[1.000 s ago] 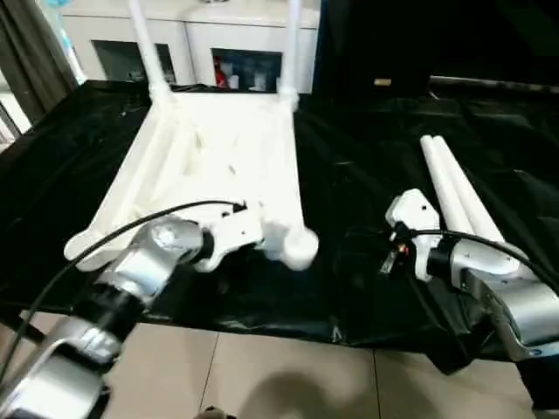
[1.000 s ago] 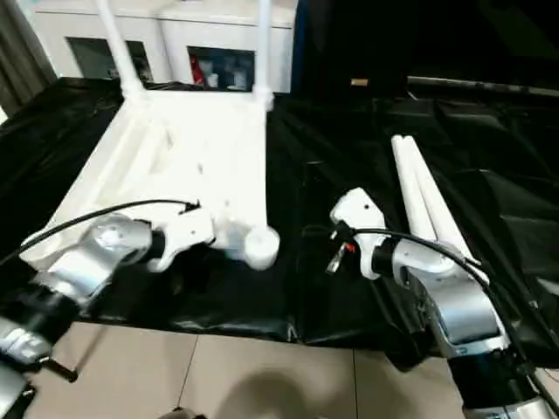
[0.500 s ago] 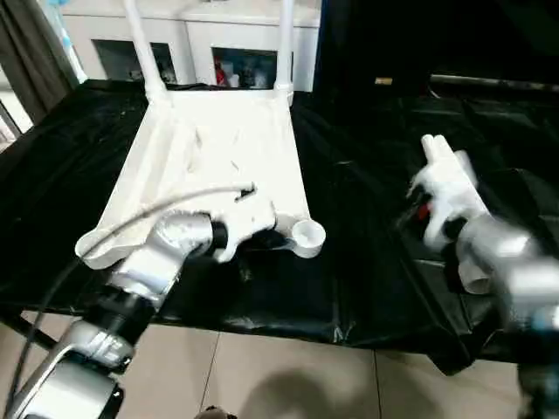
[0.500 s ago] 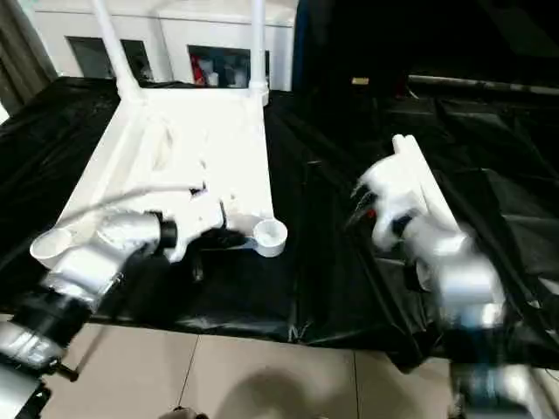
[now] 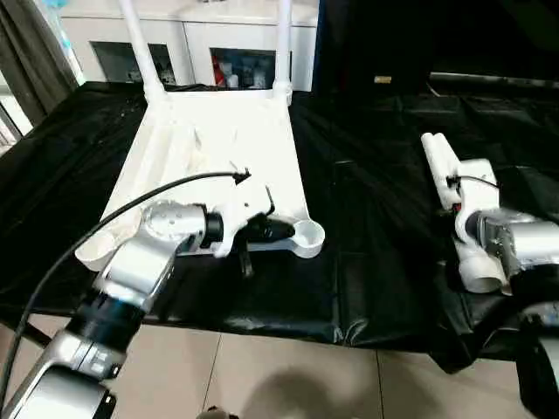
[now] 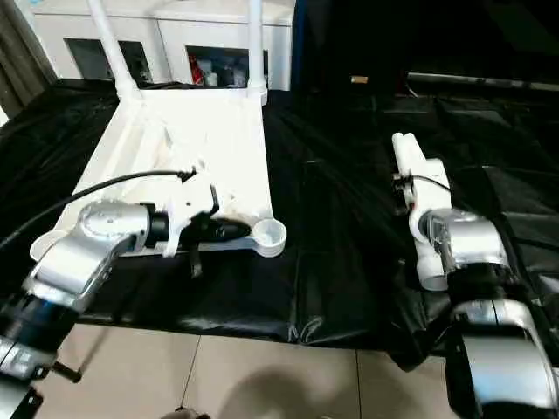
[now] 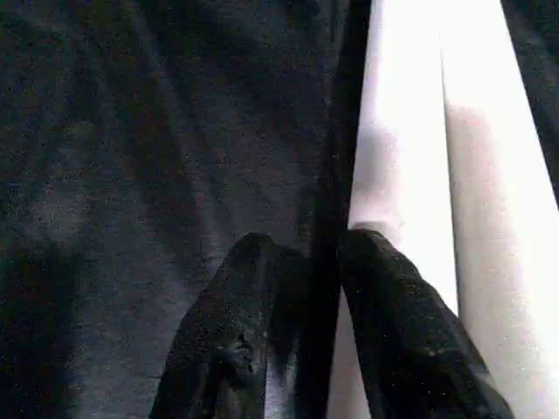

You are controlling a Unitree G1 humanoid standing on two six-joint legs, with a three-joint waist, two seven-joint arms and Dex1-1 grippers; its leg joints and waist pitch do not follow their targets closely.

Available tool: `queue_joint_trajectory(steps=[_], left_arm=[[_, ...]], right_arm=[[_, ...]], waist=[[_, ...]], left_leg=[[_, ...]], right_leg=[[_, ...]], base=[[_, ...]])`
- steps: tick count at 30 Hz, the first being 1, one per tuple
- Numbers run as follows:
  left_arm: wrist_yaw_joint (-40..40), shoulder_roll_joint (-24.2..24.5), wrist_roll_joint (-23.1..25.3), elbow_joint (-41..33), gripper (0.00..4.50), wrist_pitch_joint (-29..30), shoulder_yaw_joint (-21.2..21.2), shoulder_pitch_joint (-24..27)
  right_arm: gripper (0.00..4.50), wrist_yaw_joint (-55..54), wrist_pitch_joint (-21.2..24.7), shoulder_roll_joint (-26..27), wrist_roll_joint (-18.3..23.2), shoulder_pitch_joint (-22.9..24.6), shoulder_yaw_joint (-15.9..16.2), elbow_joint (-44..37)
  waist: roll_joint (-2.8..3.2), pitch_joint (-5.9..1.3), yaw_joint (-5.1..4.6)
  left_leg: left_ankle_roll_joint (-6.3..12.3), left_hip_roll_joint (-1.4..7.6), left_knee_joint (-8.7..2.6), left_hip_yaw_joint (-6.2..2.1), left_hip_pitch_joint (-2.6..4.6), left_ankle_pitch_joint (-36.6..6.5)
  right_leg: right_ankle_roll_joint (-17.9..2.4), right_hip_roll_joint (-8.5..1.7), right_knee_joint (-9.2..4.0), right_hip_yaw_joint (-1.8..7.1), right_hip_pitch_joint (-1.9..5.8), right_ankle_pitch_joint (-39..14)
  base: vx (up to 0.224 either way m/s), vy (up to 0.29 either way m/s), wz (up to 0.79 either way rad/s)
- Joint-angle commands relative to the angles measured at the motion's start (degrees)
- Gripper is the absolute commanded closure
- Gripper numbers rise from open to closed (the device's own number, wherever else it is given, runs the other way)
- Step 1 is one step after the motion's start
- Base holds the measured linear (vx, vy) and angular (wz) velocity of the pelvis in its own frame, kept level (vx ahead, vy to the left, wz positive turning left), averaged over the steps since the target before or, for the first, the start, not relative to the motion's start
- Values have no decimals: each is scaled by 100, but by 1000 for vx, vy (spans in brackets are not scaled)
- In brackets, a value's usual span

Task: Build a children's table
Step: Pick table leg

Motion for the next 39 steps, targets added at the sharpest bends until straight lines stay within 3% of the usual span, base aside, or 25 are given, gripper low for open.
queue_joint_trajectory(steps=[1,7,11,12,15,18,19,21,22,23,24,26,27,29,30,31,34,37,39], left_arm=[[-37,84,-46,-172,450,101,-45,34],[-31,132,-48,-316,450,206,-24,100],[-37,179,10,-339,450,235,-18,111],[-23,176,18,-309,450,223,3,92],[54,147,23,-257,450,169,50,84],[909,-237,36,22,450,-67,474,41],[1442,-445,45,174,450,-284,726,50],[1780,-576,52,270,450,-422,886,56],[3308,-1129,80,473,450,-549,1595,306],[3356,-1143,90,460,450,-554,1610,333],[3736,-1239,191,339,450,-630,1714,558],[3908,-1287,285,193,450,-667,1730,760],[3954,-1310,355,35,450,-579,1698,931],[3981,-1342,393,-74,450,-505,1672,1052],[3954,-1351,499,-157,450,-524,1533,1175],[3954,-1351,499,-157,450,-524,1533,1175],[3332,-1131,476,-250,450,-615,1065,1123],[2993,-938,490,-319,450,-549,877,1049],[2724,-863,336,-496,450,-292,860,1014]], right_arm=[[283,-115,11,-58,-123,-134,68,263],[231,-196,-427,-15,-77,-346,-129,564],[208,-96,-522,-5,79,-507,-261,523],[194,-38,-534,-27,124,-554,-294,476],[169,56,-583,-51,216,-541,-368,323],[143,277,-889,41,394,-270,-446,-373],[143,252,-1058,93,406,-94,-449,-698],[143,234,-1166,126,414,17,-451,-903],[143,-28,-1439,328,382,708,-473,-2032],[143,-44,-1419,340,381,742,-475,-2083],[143,-183,-1213,437,384,1019,-487,-2496],[143,-307,-926,507,364,1222,-475,-2785],[143,-365,-757,557,333,1360,-425,-2966],[143,-402,-672,611,332,1459,-413,-3107],[143,-120,-295,702,772,1503,-595,-3246],[113,-120,-295,702,772,1503,-595,-3246],[99,-293,-111,438,495,1162,-600,-2808],[71,-327,-14,230,345,843,-568,-2325],[55,-276,135,68,287,602,-547,-1915]], waist=[[-84,-436,-12],[-87,-437,-3],[-69,-438,-11],[-39,-435,-14],[-45,-446,-4],[-50,-456,-5],[-17,-447,-9],[-48,-469,-3],[-20,-442,-1],[-52,-447,-9],[-52,-478,-12],[-48,-477,-35],[-3,-466,-52],[-4,-443,-68],[4,-424,-79],[4,-424,-79],[-37,-407,-80],[-14,-412,-76],[-42,-423,-95]], left_leg=[[5,76,-310,-30,108,-770],[-20,79,-311,-32,101,-813],[-2,77,-312,-36,100,-816],[-11,72,-311,-38,97,-824],[22,73,-303,-34,101,-793],[59,72,-300,-43,87,-778],[66,69,-290,-33,93,-814],[108,64,-294,-59,82,-763],[131,68,-287,-45,63,-787],[144,82,-275,-48,82,-771],[236,63,-291,-75,57,-632],[287,58,-292,-72,60,-609],[256,67,-304,-71,79,-728],[163,73,-326,-68,96,-991],[120,80,-350,-78,107,-1216],[120,80,-350,-78,107,-1216],[15,85,-366,-85,125,-1336],[-59,71,-354,-78,120,-1210],[-56,57,-334,-71,93,-1077]], right_leg=[[-1368,-231,-389,219,301,-708],[-1301,-238,-388,222,296,-770],[-1321,-220,-374,212,296,-671],[-1331,-220,-376,210,298,-664],[-1353,-214,-366,214,304,-537],[-1356,-214,-361,207,325,-397],[-1342,-203,-377,212,311,-388],[-1293,-212,-364,206,355,-245],[-1183,-179,-396,213,337,-249],[-1163,-180,-394,225,345,-119],[-1127,-190,-375,202,379,-84],[-1108,-183,-403,193,342,-259],[-1122,-179,-432,193,314,-531],[-1035,-181,-486,193,285,-998],[-943,-191,-521,198,270,-1293],[-943,-191,-521,198,270,-1293],[-845,-206,-561,204,217,-1593],[-878,-200,-527,209,219,-1469],[-945,-213,-482,210,258,-1243]], base=[[0,0,0],[0,0,0],[0,0,0],[0,0,0],[0,0,0],[0,0,0],[0,0,0],[0,0,0],[0,0,0],[0,0,0],[0,0,0],[0,0,0],[0,0,0],[0,0,0],[0,0,0],[0,0,0],[0,0,0],[0,0,0],[0,0,0]])
